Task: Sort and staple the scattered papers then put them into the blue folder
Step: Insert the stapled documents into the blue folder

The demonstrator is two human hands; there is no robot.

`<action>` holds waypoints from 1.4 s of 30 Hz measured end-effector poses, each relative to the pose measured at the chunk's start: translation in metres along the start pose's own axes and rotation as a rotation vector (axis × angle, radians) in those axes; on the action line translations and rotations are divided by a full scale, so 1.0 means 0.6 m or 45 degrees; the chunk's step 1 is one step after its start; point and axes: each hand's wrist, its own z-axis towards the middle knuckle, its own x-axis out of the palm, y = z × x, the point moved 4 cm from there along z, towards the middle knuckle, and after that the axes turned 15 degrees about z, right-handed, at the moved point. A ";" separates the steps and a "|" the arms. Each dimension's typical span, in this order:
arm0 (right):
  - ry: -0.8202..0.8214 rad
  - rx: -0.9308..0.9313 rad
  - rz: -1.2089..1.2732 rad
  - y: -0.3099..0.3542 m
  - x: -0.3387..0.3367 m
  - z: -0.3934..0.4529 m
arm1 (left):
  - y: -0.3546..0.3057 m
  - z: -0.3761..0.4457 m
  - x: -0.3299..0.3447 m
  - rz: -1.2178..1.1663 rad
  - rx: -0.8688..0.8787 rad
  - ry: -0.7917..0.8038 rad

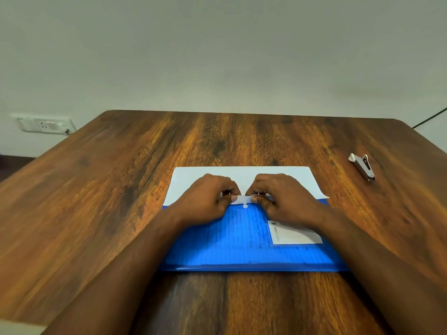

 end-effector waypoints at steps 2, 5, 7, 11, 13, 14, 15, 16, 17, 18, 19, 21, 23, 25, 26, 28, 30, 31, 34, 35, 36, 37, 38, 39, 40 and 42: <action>0.010 0.002 0.004 0.003 -0.001 0.000 | -0.001 0.000 0.000 -0.013 -0.003 0.018; 0.024 -0.005 0.017 0.008 -0.005 -0.001 | -0.004 -0.002 -0.003 -0.031 -0.002 0.021; 0.029 -0.007 0.031 0.012 -0.008 -0.003 | -0.004 -0.003 -0.004 -0.048 0.009 0.011; 0.047 -0.007 0.049 0.015 -0.011 -0.003 | -0.005 -0.009 -0.009 -0.126 0.063 -0.001; 0.047 -0.002 0.049 0.016 -0.011 -0.004 | -0.006 -0.010 -0.012 -0.145 0.074 0.006; 0.048 0.000 0.051 0.016 -0.012 -0.005 | -0.006 -0.011 -0.013 -0.145 0.080 0.008; 0.052 -0.002 0.046 0.017 -0.012 -0.006 | -0.007 -0.011 -0.014 -0.139 0.088 0.007; 0.060 -0.008 0.035 0.018 -0.013 -0.007 | -0.008 -0.012 -0.014 -0.131 0.098 0.005; 0.071 -0.012 0.019 0.019 -0.013 -0.008 | -0.009 -0.012 -0.015 -0.124 0.109 0.002; 0.083 -0.017 0.001 0.020 -0.013 -0.010 | -0.010 -0.012 -0.016 -0.121 0.117 0.001; 0.095 -0.021 -0.017 0.021 -0.014 -0.011 | -0.011 -0.013 -0.016 -0.118 0.125 -0.001; 0.119 -0.021 -0.055 0.026 -0.014 -0.013 | -0.014 -0.014 -0.018 -0.101 0.143 -0.007; 0.147 -0.025 -0.100 0.032 -0.013 -0.014 | -0.016 -0.014 -0.020 -0.078 0.154 -0.011; 0.184 -0.029 -0.134 0.039 -0.011 -0.015 | -0.017 -0.014 -0.021 -0.038 0.164 -0.005; 0.199 -0.033 -0.148 0.042 -0.010 -0.015 | -0.017 -0.014 -0.020 -0.011 0.174 -0.001; 0.224 -0.043 -0.192 0.048 -0.009 -0.017 | -0.019 -0.014 -0.021 0.045 0.205 -0.007; 0.242 -0.075 -0.275 0.055 -0.007 -0.018 | -0.021 -0.013 -0.023 0.097 0.236 -0.017; 0.255 -0.096 -0.322 0.059 -0.005 -0.019 | -0.022 -0.012 -0.023 0.128 0.252 -0.017; 0.293 -0.116 -0.426 0.066 0.003 -0.021 | -0.026 -0.014 -0.023 0.195 0.289 0.010; 0.295 -0.118 -0.450 0.066 0.004 -0.023 | -0.025 -0.015 -0.023 0.202 0.290 0.022; 0.295 -0.116 -0.467 0.066 0.006 -0.025 | -0.025 -0.015 -0.023 0.204 0.288 0.029; 0.290 -0.114 -0.476 0.066 0.008 -0.027 | -0.024 -0.016 -0.023 0.205 0.278 0.032; 0.283 -0.103 -0.480 0.065 0.009 -0.030 | -0.025 -0.017 -0.023 0.201 0.264 0.032; 0.268 -0.092 -0.482 0.063 0.009 -0.032 | -0.026 -0.018 -0.021 0.194 0.243 0.031; 0.249 -0.081 -0.478 0.063 0.009 -0.035 | -0.028 -0.021 -0.021 0.184 0.218 0.026; 0.194 -0.082 -0.464 0.061 0.010 -0.041 | -0.031 -0.031 -0.018 0.188 0.160 0.014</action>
